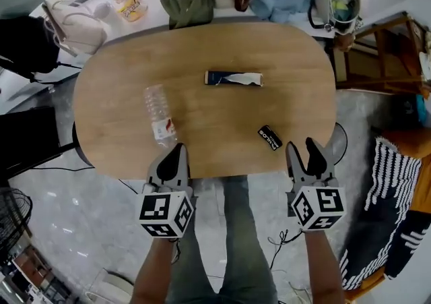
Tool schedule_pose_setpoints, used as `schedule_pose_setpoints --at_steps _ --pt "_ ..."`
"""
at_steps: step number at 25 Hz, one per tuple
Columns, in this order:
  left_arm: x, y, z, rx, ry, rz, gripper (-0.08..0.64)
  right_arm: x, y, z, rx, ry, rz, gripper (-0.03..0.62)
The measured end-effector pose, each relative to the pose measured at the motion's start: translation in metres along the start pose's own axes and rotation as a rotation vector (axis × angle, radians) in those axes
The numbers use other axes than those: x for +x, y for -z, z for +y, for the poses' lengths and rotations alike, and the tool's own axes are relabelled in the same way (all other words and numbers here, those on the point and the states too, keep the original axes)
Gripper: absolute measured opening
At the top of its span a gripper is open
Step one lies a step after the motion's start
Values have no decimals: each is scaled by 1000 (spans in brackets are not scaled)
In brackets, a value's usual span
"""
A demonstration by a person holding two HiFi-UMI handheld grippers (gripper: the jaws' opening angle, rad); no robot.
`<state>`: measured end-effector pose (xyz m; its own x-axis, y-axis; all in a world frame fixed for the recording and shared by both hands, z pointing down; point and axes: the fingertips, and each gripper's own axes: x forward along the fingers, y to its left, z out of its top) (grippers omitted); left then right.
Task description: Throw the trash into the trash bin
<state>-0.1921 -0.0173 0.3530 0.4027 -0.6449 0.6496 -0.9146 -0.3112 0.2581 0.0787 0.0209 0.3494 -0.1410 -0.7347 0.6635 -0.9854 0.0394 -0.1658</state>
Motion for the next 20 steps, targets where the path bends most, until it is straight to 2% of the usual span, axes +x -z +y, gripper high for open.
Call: schedule_pose_setpoints --at_steps 8,11,20 --pt "36 47 -5 30 8 67 11 39 68 -14 -87 -60 104 199" --pt "44 62 -8 17 12 93 11 54 86 -16 -114 -95 139 196" --pt "62 99 -28 -17 35 155 11 90 121 -19 -200 -197 238 165"
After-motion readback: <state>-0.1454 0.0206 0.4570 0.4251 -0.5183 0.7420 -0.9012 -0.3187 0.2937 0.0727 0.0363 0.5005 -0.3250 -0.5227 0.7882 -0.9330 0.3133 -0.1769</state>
